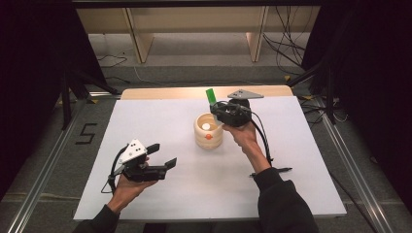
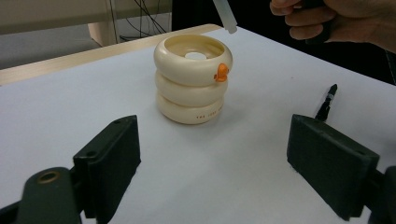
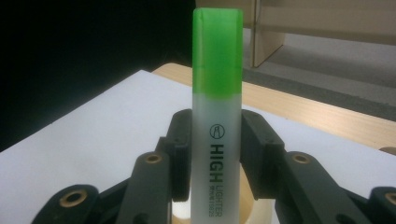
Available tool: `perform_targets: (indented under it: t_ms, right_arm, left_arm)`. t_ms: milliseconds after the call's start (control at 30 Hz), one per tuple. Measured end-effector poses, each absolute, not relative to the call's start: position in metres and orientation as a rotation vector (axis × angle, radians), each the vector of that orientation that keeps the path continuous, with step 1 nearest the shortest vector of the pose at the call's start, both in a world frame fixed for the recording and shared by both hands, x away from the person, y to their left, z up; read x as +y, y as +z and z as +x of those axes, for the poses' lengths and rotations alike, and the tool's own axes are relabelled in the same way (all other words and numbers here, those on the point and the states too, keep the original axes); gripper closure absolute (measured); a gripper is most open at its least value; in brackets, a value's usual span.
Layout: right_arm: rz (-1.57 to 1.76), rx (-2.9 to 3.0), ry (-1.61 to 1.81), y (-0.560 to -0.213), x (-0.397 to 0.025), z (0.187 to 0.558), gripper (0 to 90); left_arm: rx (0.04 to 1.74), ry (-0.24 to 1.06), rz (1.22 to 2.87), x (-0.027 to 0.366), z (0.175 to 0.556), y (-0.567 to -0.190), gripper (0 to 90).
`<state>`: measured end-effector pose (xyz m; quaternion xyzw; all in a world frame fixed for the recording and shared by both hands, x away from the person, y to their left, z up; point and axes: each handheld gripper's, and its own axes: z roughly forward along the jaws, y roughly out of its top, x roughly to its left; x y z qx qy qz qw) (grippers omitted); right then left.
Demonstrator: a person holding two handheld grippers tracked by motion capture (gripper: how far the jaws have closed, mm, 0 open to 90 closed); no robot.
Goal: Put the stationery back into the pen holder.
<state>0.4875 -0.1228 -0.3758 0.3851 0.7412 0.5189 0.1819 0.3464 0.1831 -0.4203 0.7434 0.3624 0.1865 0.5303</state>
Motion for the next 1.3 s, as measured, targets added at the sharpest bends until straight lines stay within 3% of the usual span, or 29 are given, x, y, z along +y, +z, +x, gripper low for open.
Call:
perform_targets:
  t_ms: [633,1300]
  right_arm:
    - [1.069,2.129,1.373,-0.381,-0.089,0.504,66.9]
    - [1.131,2.127,1.318,-0.395,-0.090,0.514,66.9]
  left_arm:
    - [0.863,0.441,1.771,0.183,0.346,-0.420,16.7]
    - [0.861,0.440,1.770,0.183,0.346,-0.420,16.6]
